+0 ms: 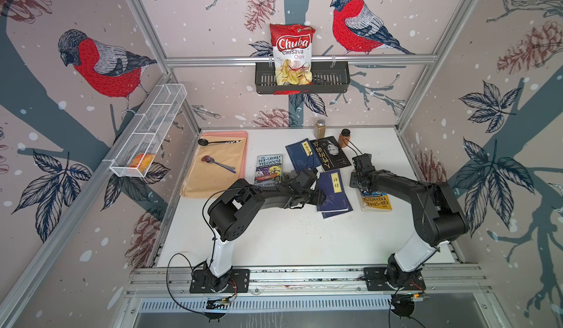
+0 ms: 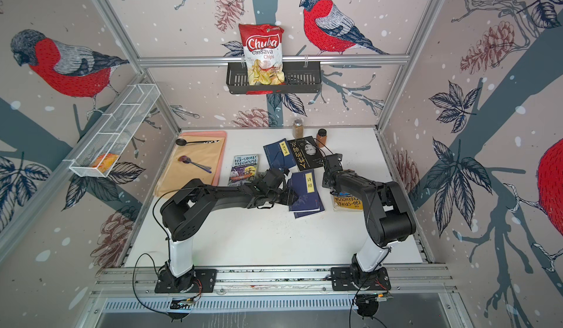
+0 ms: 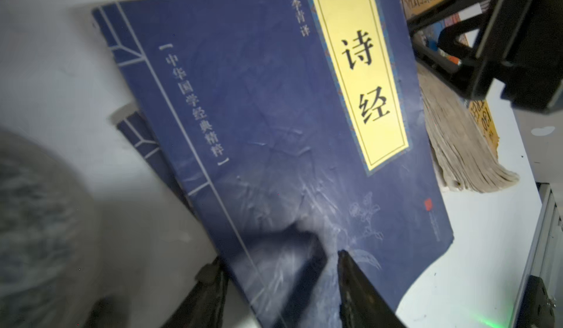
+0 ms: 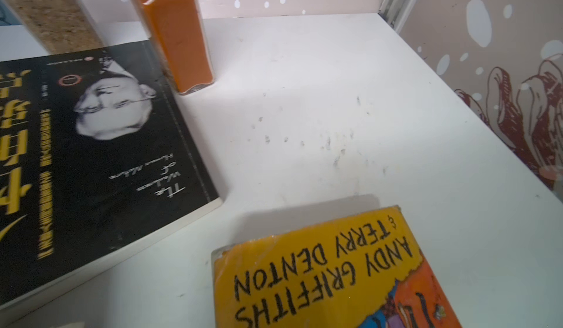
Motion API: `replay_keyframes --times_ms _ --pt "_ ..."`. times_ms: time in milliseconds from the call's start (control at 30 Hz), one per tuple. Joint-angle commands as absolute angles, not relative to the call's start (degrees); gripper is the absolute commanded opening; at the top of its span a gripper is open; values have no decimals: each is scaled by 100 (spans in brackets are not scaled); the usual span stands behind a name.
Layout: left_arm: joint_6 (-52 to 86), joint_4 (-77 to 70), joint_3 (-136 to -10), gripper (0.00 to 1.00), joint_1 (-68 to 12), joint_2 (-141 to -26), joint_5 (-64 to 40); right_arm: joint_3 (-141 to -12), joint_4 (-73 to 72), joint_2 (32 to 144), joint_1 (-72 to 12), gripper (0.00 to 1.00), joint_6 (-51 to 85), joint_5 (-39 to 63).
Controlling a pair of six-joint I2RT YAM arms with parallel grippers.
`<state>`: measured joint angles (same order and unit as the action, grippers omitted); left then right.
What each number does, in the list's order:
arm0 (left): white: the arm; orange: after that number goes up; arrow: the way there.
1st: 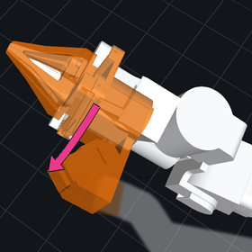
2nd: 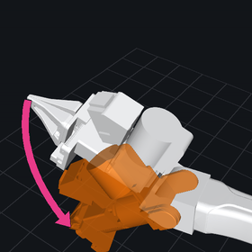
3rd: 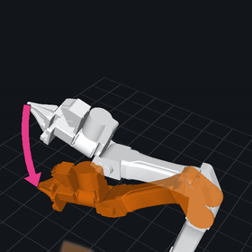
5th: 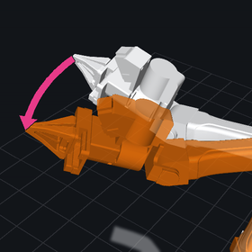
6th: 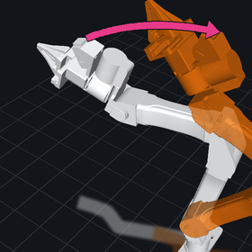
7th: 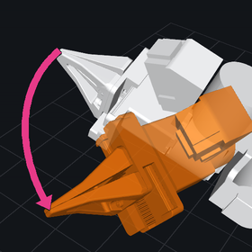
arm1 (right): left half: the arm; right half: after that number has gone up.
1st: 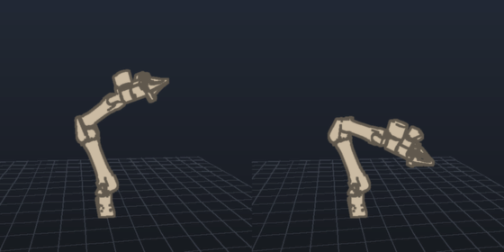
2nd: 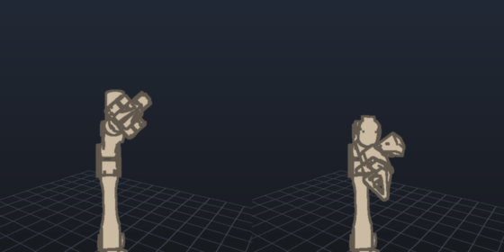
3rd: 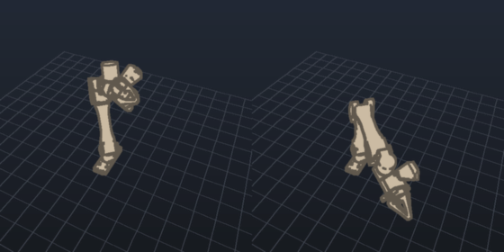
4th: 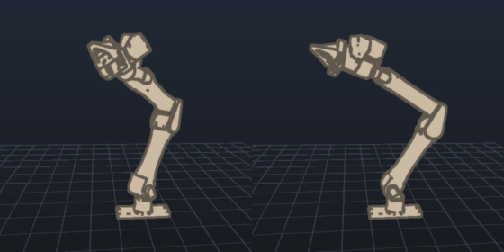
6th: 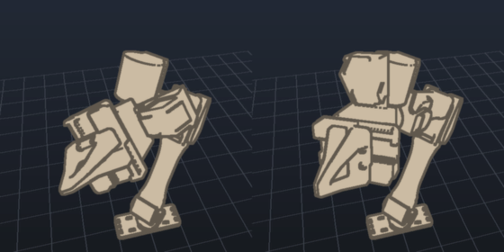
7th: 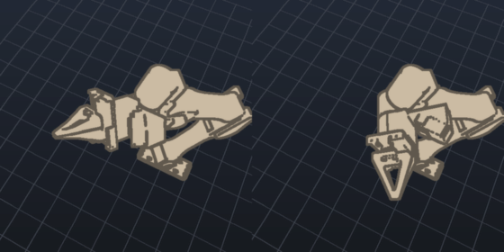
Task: Wipe the cover of the book
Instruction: Move the book to the center of the board.
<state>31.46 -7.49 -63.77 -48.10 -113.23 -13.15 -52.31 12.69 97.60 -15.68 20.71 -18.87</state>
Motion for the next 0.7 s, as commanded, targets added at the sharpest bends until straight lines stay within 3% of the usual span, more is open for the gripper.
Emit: replay_keyframes --times_ms 0,300,667 --pt "3109 -165 -6462 56 -4924 -11498 -1503 -5310 1832 9841 -1319 64 1960 -2057" --pt "3121 -120 -7350 54 -5083 -12093 -1655 -5728 1894 9274 -805 70 1989 -2654" --pt "2975 254 -8758 54 -5210 -12854 -1929 -5531 1753 8433 -1054 72 1983 -2126"
